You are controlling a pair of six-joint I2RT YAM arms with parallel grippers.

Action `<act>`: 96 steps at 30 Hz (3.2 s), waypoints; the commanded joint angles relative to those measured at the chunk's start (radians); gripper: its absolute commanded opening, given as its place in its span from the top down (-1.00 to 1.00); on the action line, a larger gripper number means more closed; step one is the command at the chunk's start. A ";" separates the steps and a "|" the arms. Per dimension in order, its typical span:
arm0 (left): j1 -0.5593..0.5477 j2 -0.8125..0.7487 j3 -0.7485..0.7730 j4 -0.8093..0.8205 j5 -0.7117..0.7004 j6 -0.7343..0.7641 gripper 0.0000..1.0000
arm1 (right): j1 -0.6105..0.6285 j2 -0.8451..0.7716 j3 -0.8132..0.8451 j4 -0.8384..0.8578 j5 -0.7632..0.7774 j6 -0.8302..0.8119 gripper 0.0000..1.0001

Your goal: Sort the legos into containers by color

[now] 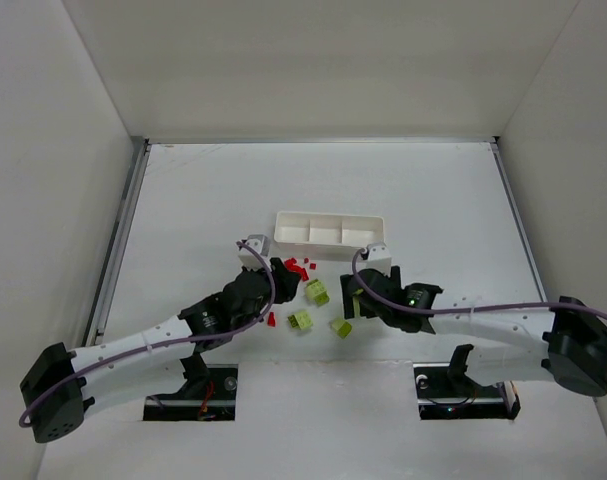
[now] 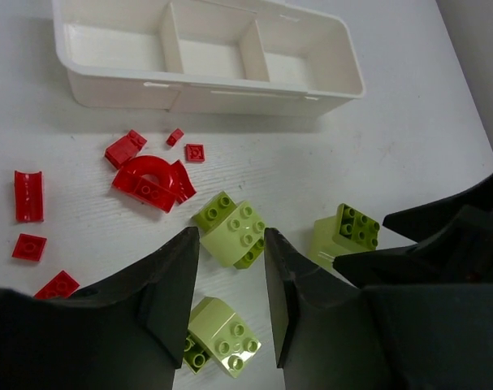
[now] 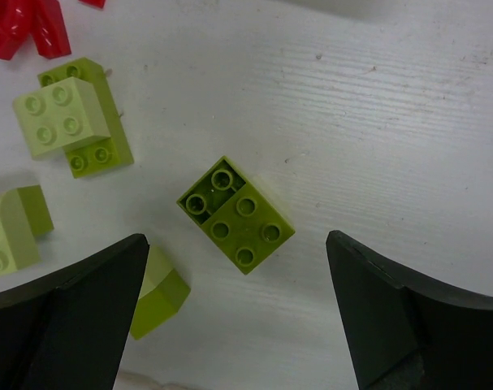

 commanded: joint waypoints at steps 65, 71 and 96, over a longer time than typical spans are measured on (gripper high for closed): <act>0.067 0.068 -0.007 0.497 0.133 -0.266 -0.05 | -0.250 -0.058 -0.009 0.776 -0.409 0.284 0.55; 0.102 0.065 -0.068 0.612 0.133 -0.393 -0.29 | -0.259 -0.062 -0.057 0.880 -0.452 0.388 0.55; 0.256 0.199 -0.113 0.867 0.325 -0.848 -0.32 | -0.265 0.108 -0.043 1.210 -0.507 0.634 0.54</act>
